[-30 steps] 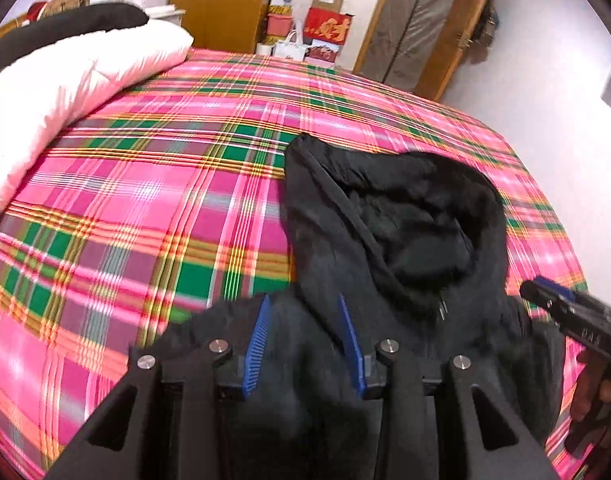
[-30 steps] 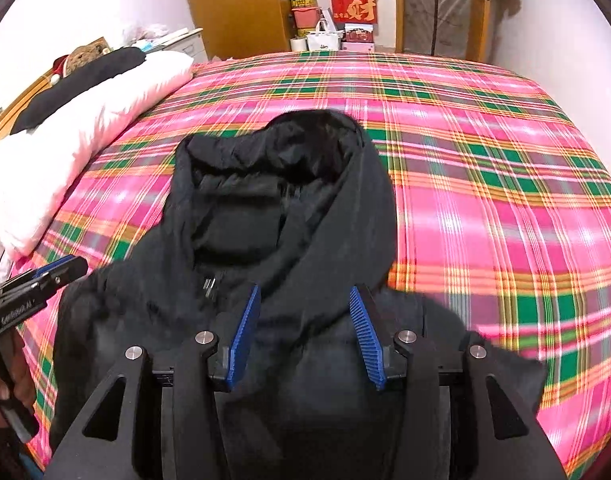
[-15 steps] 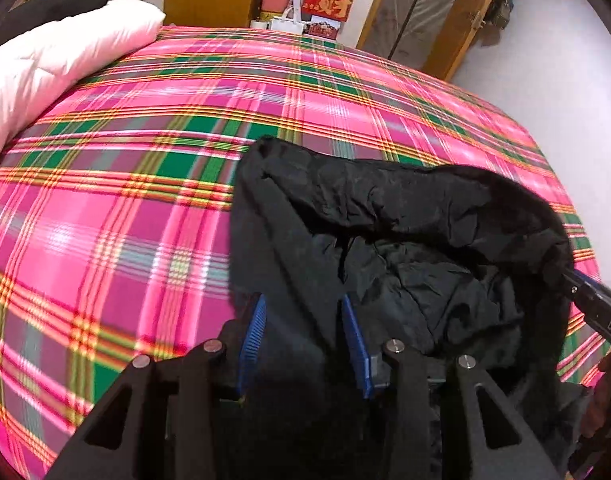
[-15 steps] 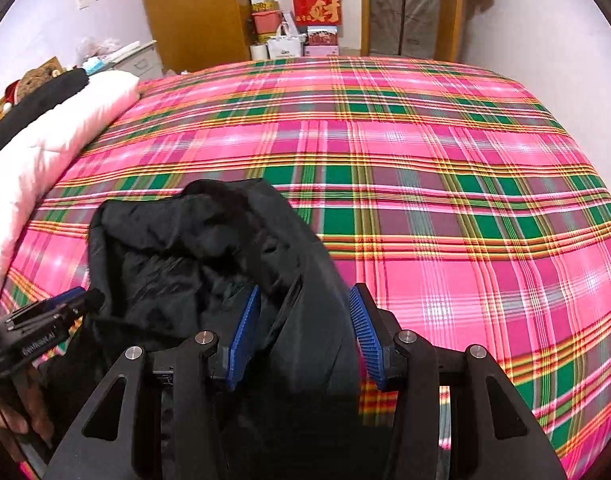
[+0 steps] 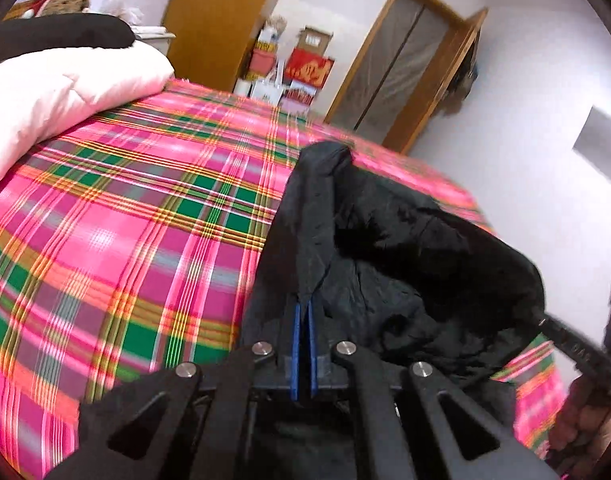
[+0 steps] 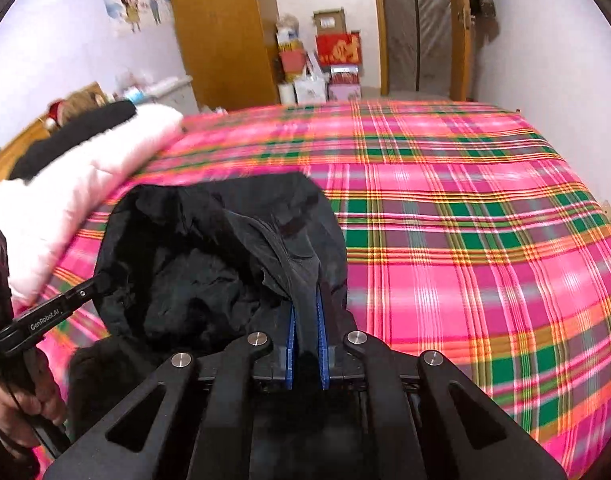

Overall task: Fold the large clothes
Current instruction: 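Grasp the jacket hem with the left gripper while the right gripper grasps it too, then lift the hem with both grippers and fold it toward the hood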

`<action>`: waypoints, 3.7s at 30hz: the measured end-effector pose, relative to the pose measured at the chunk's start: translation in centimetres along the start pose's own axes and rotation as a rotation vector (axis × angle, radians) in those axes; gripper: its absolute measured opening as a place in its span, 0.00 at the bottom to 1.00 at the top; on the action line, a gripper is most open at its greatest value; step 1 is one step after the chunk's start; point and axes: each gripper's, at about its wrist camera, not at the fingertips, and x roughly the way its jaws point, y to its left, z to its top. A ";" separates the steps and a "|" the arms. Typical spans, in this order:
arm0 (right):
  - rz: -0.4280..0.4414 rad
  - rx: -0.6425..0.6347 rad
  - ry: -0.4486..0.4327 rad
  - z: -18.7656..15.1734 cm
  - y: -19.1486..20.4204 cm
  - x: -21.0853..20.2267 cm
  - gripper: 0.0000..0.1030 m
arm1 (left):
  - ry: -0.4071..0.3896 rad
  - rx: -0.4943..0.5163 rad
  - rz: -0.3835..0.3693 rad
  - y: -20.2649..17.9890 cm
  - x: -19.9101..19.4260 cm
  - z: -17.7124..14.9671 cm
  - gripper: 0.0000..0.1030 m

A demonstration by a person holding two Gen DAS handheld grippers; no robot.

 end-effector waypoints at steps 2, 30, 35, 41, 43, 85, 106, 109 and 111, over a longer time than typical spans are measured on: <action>0.009 0.025 -0.011 -2.2 0.1 -2.6 0.08 | -0.025 0.000 -0.009 -0.1 -2.9 -1.5 0.03; 0.055 0.210 0.143 -17.5 -2.2 -11.7 0.17 | 0.073 -0.073 0.153 3.0 -17.0 -15.0 0.05; 0.131 0.104 0.076 -14.3 2.7 -10.2 0.23 | 0.075 0.034 0.024 -0.1 -12.6 -12.2 0.05; 0.086 0.012 0.213 -18.0 4.9 -3.6 0.23 | 0.280 -0.005 -0.023 0.3 -6.9 -16.3 0.06; 0.074 0.049 0.275 -21.0 3.9 -1.5 0.22 | 0.351 -0.023 -0.023 0.2 -5.7 -17.6 0.06; -0.087 0.031 0.176 -15.4 -0.3 -4.0 0.28 | 0.269 0.003 0.167 1.9 -6.1 -15.2 0.07; 0.043 0.015 0.272 -23.6 2.5 -1.7 0.29 | 0.329 0.133 0.053 -1.9 -3.9 -20.3 0.07; 0.049 0.031 0.295 -23.3 2.5 -2.7 0.30 | 0.307 0.155 0.060 -2.3 -4.7 -20.4 0.07; 0.038 0.032 0.278 -23.0 3.5 -4.2 0.30 | 0.285 0.186 0.069 -2.9 -5.9 -20.6 0.07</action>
